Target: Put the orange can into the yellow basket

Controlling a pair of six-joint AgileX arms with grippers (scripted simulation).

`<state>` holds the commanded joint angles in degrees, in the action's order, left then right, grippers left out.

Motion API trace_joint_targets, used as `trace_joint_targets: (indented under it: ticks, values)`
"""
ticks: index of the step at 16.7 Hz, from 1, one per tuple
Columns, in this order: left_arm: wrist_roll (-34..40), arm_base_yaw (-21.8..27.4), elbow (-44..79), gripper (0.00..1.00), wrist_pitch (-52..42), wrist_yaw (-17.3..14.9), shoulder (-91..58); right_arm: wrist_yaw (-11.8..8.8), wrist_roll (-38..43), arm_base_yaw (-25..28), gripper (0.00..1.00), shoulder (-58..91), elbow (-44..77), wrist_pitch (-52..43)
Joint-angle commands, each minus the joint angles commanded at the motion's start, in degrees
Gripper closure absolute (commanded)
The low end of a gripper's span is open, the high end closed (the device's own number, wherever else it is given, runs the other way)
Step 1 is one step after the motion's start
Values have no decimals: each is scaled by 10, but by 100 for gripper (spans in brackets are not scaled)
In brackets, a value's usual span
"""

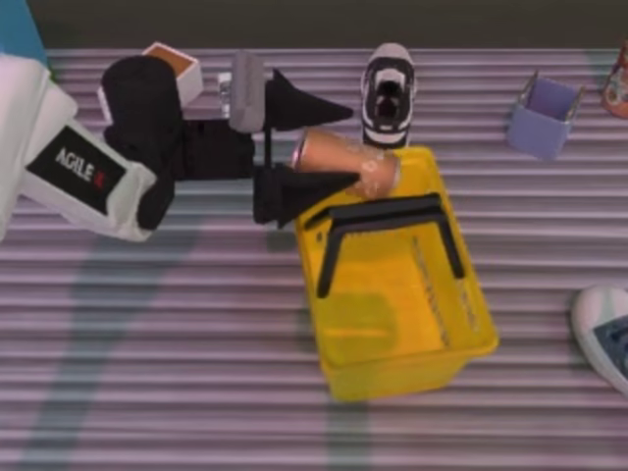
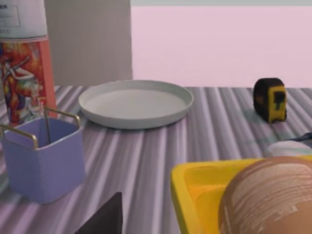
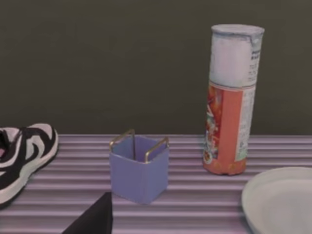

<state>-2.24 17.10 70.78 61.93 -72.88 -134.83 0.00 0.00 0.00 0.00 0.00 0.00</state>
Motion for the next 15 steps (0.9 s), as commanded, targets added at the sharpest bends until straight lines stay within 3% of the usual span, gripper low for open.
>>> trace_joint_targets:
  ticks: [8, 11, 15]
  values:
    - [4, -1, -11, 0, -14, 15, 28, -2, -13, 10, 0, 31, 25, -21]
    - [14, -12, -46, 0, -49, 55, 99, -5, -45, 32, 0, 108, 90, -73]
    - [30, -37, -125, 0, -126, 143, 249, -7, -113, 75, 0, 265, 223, -178]
